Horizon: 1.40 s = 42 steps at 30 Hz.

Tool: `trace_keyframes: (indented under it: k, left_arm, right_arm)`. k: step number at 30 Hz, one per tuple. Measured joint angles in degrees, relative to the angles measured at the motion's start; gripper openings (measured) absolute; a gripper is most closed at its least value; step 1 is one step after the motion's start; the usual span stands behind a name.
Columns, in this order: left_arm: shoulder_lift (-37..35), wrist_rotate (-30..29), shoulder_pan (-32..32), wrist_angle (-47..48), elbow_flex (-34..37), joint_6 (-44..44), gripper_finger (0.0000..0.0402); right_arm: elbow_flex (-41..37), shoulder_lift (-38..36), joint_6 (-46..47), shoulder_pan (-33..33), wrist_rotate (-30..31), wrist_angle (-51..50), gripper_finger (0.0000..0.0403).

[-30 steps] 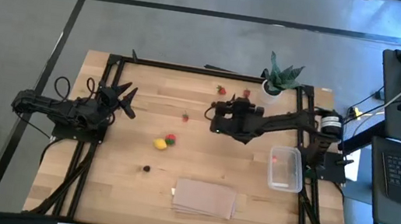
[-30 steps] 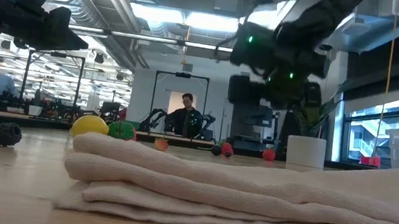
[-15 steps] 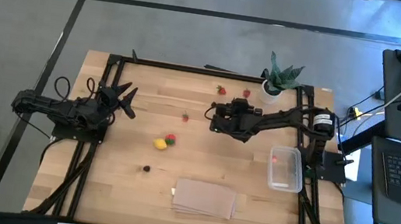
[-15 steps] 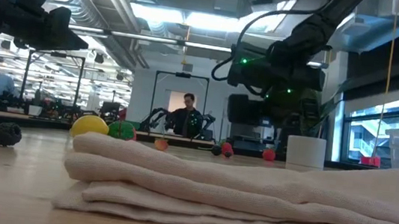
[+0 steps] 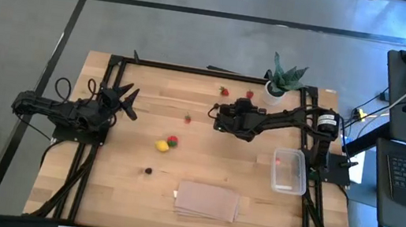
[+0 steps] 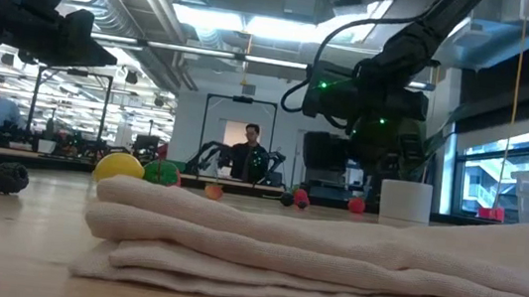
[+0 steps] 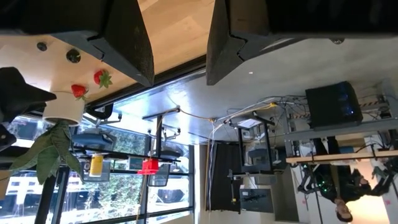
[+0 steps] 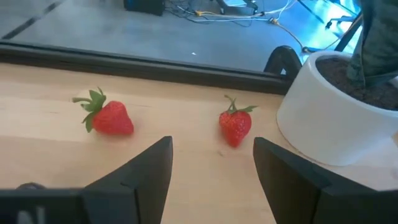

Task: Pick and placing Produce into tupperware
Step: Put the top right red strawberry into the transparent bin

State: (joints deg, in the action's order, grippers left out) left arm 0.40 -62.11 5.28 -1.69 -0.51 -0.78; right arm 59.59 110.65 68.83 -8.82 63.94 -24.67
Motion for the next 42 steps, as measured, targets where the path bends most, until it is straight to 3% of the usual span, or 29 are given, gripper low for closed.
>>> trace_keyframes:
  k: [15, 28, 42]
  left_arm:
    - [0.00, 0.00, -0.01, -0.01, 0.00, 0.21, 0.0140]
    - [0.00, 0.00, 0.00, -0.02, 0.00, 0.24, 0.0140]
    - [0.00, 0.00, -0.01, -0.02, 0.00, 0.24, 0.0140]
  right_arm:
    - [0.00, 0.00, 1.65, -0.46, -4.11, 1.12, 0.0226]
    - [0.02, 0.00, 4.88, -1.62, -7.05, 2.51, 0.0298]
    - [0.13, 0.00, 11.95, -3.37, -8.31, 2.67, 0.0303]
